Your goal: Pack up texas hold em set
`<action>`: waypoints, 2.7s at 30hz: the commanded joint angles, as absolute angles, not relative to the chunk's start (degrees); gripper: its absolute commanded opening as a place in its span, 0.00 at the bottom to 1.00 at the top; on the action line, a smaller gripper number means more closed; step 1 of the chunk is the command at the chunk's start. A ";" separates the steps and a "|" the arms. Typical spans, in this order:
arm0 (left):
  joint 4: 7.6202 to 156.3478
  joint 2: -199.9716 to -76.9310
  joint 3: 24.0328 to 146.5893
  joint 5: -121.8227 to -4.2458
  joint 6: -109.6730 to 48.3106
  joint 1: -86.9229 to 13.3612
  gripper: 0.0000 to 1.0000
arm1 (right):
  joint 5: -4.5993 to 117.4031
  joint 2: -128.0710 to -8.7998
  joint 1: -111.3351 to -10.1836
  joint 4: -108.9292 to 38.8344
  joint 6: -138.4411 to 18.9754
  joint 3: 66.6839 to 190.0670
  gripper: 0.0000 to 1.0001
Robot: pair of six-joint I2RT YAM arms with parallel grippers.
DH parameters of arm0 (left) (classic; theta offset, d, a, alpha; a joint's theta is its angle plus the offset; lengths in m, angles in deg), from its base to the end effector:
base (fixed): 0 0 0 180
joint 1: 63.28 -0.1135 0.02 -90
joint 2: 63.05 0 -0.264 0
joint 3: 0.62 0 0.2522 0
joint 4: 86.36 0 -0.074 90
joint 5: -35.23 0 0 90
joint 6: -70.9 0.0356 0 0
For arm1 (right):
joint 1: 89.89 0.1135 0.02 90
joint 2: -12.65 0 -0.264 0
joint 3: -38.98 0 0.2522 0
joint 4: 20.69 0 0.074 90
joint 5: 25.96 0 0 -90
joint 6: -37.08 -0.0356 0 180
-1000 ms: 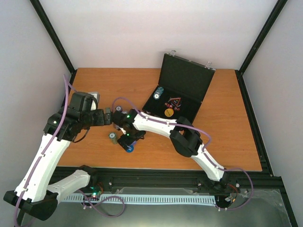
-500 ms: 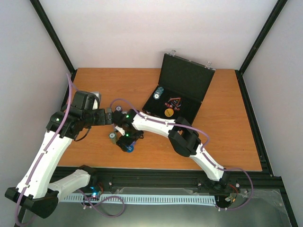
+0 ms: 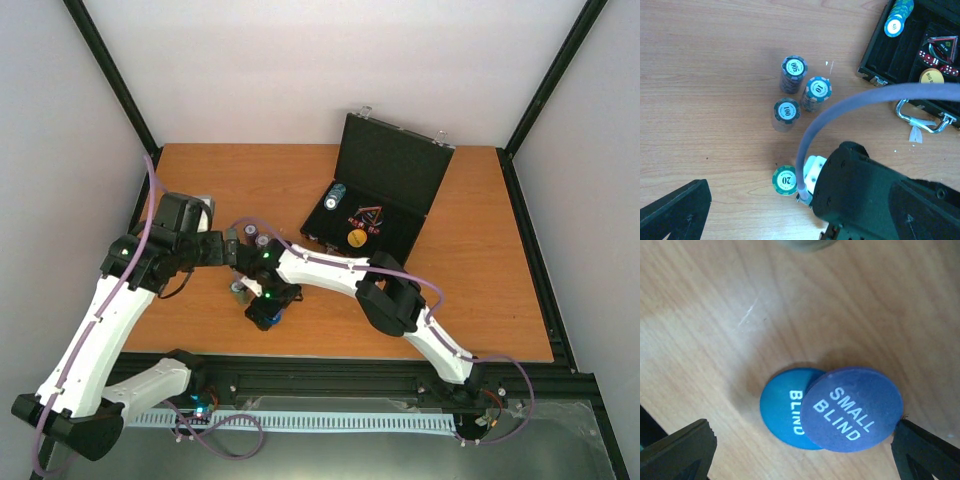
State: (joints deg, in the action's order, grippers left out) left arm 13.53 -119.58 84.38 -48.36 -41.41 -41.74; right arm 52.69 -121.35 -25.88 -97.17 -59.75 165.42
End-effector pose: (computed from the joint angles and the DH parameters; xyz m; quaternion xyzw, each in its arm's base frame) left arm 0.1540 -0.0565 0.3682 -0.0247 0.9429 -0.0735 0.3240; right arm 0.1973 0.4208 0.1619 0.4801 -0.8701 -0.1105 0.0151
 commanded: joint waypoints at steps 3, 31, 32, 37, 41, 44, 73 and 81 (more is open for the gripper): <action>14.83 -119.58 83.91 -48.21 -40.87 -41.82 1.00 | 53.32 -116.93 -24.09 -99.50 -61.24 164.71 0.97; 14.40 -119.13 83.72 -48.76 -41.96 -41.76 1.00 | 55.31 -125.01 -24.99 -98.93 -59.95 169.93 1.00; 14.45 -119.15 83.83 -48.81 -41.95 -41.77 1.00 | 55.55 -125.25 -24.82 -99.06 -60.14 169.96 1.00; 14.25 -119.03 83.82 -48.65 -41.87 -41.81 1.00 | 57.17 -126.21 -23.61 -99.81 -60.91 168.48 0.98; 14.01 -118.79 83.63 -48.46 -41.91 -41.84 1.00 | 56.41 -125.79 -22.99 -98.65 -62.06 166.09 0.89; 13.96 -118.52 83.47 -48.49 -41.86 -41.77 1.00 | 56.00 -126.40 -22.50 -98.61 -62.44 165.58 0.77; 14.39 -118.20 82.49 -48.31 -41.35 -41.81 1.00 | 59.33 -125.99 -21.74 -98.69 -65.15 162.79 1.00; 14.23 -118.18 82.40 -48.27 -41.09 -41.79 1.00 | 59.68 -127.72 -21.77 -98.13 -67.17 161.92 0.91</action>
